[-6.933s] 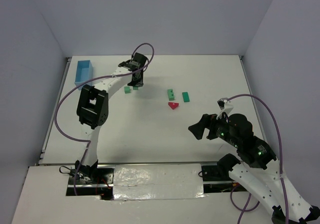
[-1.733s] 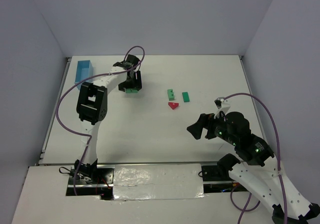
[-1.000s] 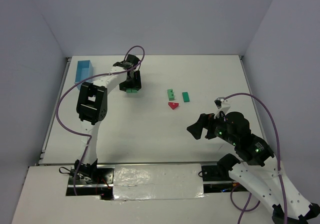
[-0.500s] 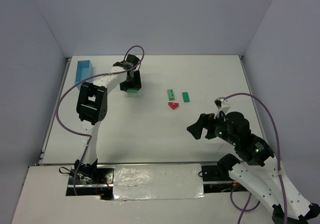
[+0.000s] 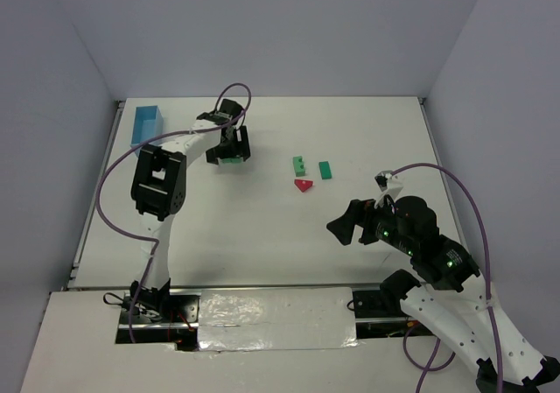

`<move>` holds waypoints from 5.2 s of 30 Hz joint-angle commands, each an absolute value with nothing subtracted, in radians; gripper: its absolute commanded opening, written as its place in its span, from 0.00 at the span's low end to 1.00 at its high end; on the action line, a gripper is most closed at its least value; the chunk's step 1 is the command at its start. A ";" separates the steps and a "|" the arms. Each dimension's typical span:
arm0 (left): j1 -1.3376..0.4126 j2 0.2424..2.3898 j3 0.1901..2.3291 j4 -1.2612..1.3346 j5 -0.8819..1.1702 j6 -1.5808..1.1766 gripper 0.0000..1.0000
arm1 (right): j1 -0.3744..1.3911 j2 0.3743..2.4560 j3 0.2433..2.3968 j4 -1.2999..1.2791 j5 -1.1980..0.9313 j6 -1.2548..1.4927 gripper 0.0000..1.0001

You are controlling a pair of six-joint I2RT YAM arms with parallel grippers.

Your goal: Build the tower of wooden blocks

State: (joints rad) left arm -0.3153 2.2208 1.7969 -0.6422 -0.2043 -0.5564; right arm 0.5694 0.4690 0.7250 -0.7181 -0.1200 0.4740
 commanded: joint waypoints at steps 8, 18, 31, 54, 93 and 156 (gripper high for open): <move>-0.353 1.919 1.499 -0.499 -0.348 -0.617 1.00 | 0.571 0.463 0.716 -0.673 -0.130 0.456 1.00; -0.440 1.919 1.491 -0.479 -0.416 -0.594 0.49 | 0.572 0.465 0.716 -0.676 -0.124 0.459 1.00; -0.439 2.049 1.578 -0.491 -0.365 -0.583 0.00 | 0.572 0.474 0.716 -0.673 -0.130 0.456 1.00; -0.440 2.157 1.669 -0.541 -0.387 -0.604 0.00 | 0.572 0.479 0.718 -0.673 -0.127 0.456 1.00; -0.413 2.224 1.726 -0.565 -0.390 -0.563 0.00 | 0.572 0.480 0.716 -0.675 -0.127 0.459 1.00; -0.641 0.790 0.853 -0.646 -0.365 -0.614 0.99 | 0.565 1.595 1.256 -0.538 0.247 0.399 0.77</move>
State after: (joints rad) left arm -0.6479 0.7815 0.8440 -0.7181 -0.3809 -0.6064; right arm 0.5690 1.4414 1.1194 -0.5369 0.1524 0.4782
